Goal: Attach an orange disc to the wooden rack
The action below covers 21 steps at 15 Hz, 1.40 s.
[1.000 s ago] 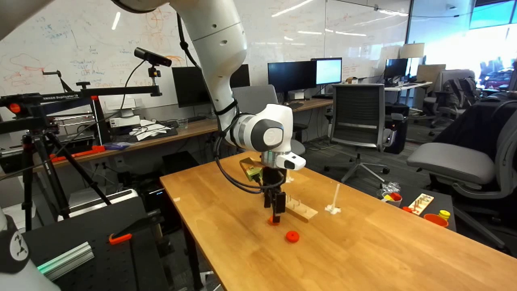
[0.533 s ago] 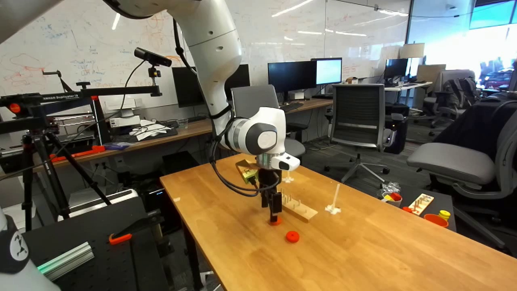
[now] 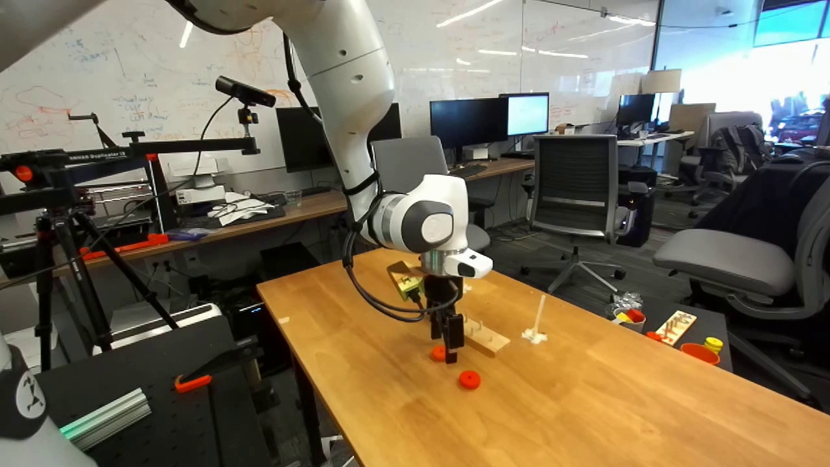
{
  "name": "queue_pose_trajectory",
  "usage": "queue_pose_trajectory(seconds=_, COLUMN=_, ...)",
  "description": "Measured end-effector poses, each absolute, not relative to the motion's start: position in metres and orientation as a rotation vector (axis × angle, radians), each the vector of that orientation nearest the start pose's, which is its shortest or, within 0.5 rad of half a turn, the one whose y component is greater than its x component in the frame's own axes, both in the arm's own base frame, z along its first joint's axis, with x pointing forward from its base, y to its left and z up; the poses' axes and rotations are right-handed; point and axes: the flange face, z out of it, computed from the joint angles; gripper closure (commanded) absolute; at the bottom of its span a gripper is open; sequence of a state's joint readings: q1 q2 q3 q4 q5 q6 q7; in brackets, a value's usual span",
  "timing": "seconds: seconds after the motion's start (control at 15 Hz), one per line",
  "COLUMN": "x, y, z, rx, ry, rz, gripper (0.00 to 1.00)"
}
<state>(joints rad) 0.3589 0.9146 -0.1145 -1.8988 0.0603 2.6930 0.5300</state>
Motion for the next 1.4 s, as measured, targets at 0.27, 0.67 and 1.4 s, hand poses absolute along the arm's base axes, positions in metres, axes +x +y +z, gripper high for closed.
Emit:
queue_pose_trajectory(seconds=0.27, x=0.560, y=0.131, z=0.000, rx=-3.208, ry=0.505, rz=0.142, gripper=0.00)
queue_pose_trajectory(seconds=0.67, x=0.562, y=0.134, z=0.000, rx=-3.187, ry=0.528, rz=0.130, gripper=0.58)
queue_pose_trajectory(seconds=1.4, x=0.568, y=0.126, z=0.010, rx=-3.176, ry=0.554, rz=0.109, gripper=0.77)
